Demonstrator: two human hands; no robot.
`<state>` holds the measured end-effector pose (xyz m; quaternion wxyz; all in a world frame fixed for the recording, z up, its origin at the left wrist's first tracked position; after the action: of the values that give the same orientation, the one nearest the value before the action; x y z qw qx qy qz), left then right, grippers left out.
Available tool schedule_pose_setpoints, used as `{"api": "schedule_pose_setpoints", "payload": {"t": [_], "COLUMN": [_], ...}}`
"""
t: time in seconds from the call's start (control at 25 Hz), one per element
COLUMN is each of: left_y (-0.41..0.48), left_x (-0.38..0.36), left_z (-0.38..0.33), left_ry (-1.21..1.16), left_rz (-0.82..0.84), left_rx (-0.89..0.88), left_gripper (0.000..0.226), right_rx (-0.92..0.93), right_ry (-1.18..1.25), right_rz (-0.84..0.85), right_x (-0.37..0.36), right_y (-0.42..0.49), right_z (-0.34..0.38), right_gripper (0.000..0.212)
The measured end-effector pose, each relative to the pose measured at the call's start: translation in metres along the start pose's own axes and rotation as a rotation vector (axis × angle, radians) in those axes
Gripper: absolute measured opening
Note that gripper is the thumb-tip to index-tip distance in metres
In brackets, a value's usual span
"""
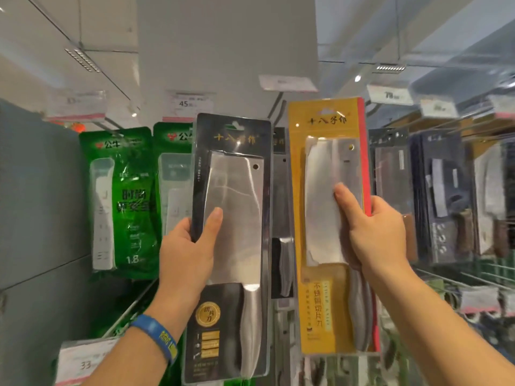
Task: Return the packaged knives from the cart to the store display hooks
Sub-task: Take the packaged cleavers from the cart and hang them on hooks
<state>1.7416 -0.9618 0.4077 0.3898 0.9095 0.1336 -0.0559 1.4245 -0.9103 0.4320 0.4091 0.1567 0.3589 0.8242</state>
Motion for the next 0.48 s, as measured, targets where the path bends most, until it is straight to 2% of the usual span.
{"api": "schedule_pose_setpoints", "payload": {"t": [0.2, 0.36, 0.48], "left_y": [0.018, 0.033, 0.038], "left_x": [-0.02, -0.043, -0.06], "left_z": [-0.021, -0.035, -0.034], "left_ry": [0.051, 0.085, 0.16], "left_rz": [0.016, 0.028, 0.07], "left_rx": [-0.065, -0.135, -0.161], "left_gripper": [0.059, 0.061, 0.046], "right_rx": [0.086, 0.106, 0.093], "right_ry": [0.03, 0.037, 0.047], "right_rz": [-0.052, -0.02, 0.005], "right_x": [0.016, 0.016, 0.017], "right_y": [0.045, 0.06, 0.065], "right_z": [0.028, 0.039, 0.042], "right_gripper": [0.09, 0.085, 0.081]}}
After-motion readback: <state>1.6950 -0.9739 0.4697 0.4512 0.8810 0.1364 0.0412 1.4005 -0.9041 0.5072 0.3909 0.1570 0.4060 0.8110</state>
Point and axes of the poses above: each hand's wrist, its own y-axis towards the middle knuckle, its own x-axis out of the back of the hand, z = x × y, the point moved 7 cm from there along y, towards the middle knuckle, and after that the axes turned 7 degrees about -y, right-handed, at the moved point
